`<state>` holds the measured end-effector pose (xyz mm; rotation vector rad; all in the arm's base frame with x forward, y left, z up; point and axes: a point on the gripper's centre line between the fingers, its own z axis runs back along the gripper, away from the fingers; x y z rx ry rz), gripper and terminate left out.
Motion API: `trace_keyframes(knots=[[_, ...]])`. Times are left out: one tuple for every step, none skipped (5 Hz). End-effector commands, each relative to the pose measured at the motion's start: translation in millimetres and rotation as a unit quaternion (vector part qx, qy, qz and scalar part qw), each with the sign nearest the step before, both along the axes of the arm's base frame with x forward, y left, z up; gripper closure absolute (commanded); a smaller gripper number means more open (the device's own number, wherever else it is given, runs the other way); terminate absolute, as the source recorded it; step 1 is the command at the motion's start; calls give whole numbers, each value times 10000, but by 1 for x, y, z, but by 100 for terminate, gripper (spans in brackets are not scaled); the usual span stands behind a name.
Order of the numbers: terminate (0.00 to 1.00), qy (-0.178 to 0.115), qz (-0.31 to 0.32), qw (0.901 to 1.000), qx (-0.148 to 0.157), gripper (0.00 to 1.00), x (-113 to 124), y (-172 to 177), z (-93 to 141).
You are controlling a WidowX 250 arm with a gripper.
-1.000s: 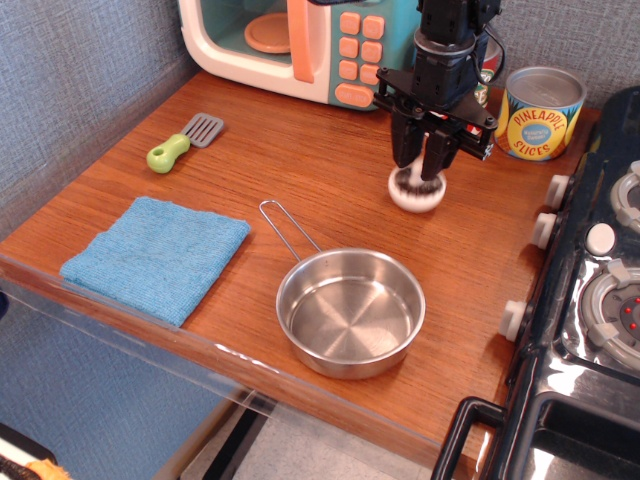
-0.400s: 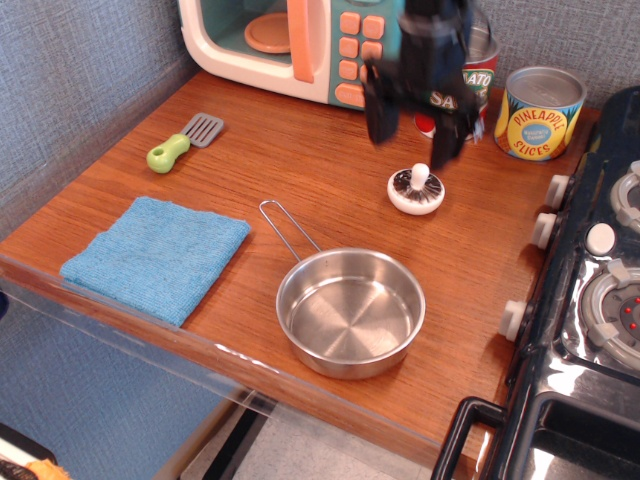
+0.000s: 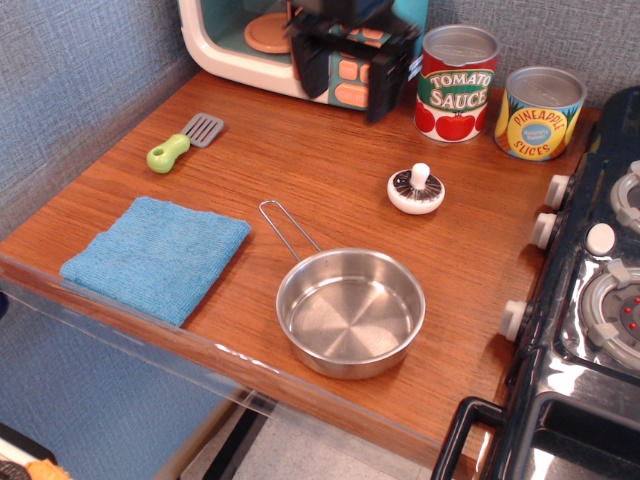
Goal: Take the white circular object and put it underneath the cans
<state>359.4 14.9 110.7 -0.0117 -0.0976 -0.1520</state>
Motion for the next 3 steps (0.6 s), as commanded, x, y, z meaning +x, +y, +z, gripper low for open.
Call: trace_keyframes(knots=[[0,-200,46,9997,132,0,-27,25,15],[0,-200,46,9997,132,0,-27,25,15],[100,-200,46,9997,132,0,-27,25,15]])
